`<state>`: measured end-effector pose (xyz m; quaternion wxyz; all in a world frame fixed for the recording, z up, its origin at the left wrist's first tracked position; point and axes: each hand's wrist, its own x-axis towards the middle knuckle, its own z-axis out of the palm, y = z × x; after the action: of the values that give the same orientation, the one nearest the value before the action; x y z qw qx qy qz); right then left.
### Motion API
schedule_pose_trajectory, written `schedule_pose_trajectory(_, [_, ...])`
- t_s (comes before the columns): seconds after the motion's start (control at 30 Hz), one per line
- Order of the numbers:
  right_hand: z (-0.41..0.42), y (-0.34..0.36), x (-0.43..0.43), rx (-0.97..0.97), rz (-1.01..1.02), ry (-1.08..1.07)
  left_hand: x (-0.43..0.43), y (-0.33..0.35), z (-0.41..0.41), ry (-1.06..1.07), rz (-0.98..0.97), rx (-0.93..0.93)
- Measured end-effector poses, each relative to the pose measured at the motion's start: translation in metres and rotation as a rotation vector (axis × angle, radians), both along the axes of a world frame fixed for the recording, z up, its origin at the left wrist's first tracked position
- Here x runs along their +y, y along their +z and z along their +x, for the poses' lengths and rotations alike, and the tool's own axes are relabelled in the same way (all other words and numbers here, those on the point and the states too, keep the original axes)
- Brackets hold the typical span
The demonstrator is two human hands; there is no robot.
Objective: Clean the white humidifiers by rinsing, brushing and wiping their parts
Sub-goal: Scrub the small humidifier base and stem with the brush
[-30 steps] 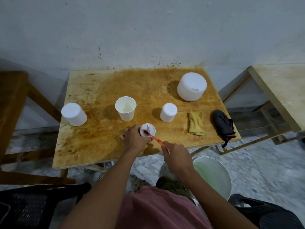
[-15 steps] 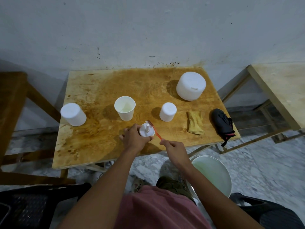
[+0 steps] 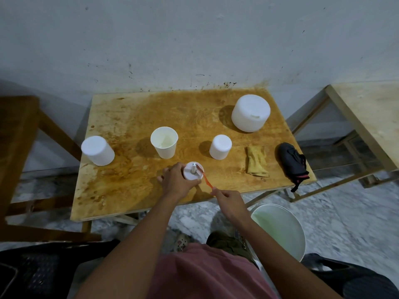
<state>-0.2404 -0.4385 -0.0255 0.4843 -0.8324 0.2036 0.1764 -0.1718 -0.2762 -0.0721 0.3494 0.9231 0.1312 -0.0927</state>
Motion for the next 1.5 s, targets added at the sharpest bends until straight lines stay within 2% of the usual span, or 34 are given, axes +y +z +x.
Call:
schedule_pose_trajectory(0.2, [-0.002, 0.002, -0.006, -0.171, -0.305, 0.195, 0.003, 0.004, 0.001, -0.054, 0.018, 0.014])
schedule_pose_trajectory(0.33, [-0.002, 0.005, -0.006, -0.165, -0.528, 0.317, 0.005, 0.004, 0.002, -0.085, 0.031, 0.022])
schedule_pose_trajectory(0.5, [0.001, 0.007, -0.009, -0.174, -0.63, 0.365, 0.006, 0.001, 0.002, -0.102, 0.061, 0.011])
schedule_pose_trajectory(0.7, [0.006, 0.007, -0.011, -0.145, -0.527, 0.316, -0.001, 0.006, -0.002, -0.065, 0.097, -0.032])
schedule_pose_trajectory(0.83, [0.009, 0.006, -0.016, -0.143, -0.55, 0.283, -0.003, 0.007, -0.003, -0.049, 0.132, -0.036])
schedule_pose_trajectory(1.17, [0.029, 0.033, -0.031, -0.121, -0.266, 0.13, 0.004, 0.009, 0.006, -0.077, 0.112, -0.005])
schedule_pose_trajectory(1.37, [0.055, 0.055, -0.012, -0.234, -0.05, 0.128, 0.005, 0.008, 0.01, -0.075, 0.097, 0.052])
schedule_pose_trajectory(1.5, [0.076, 0.064, 0.006, -0.245, -0.074, 0.205, 0.008, 0.005, 0.01, -0.055, 0.049, 0.048])
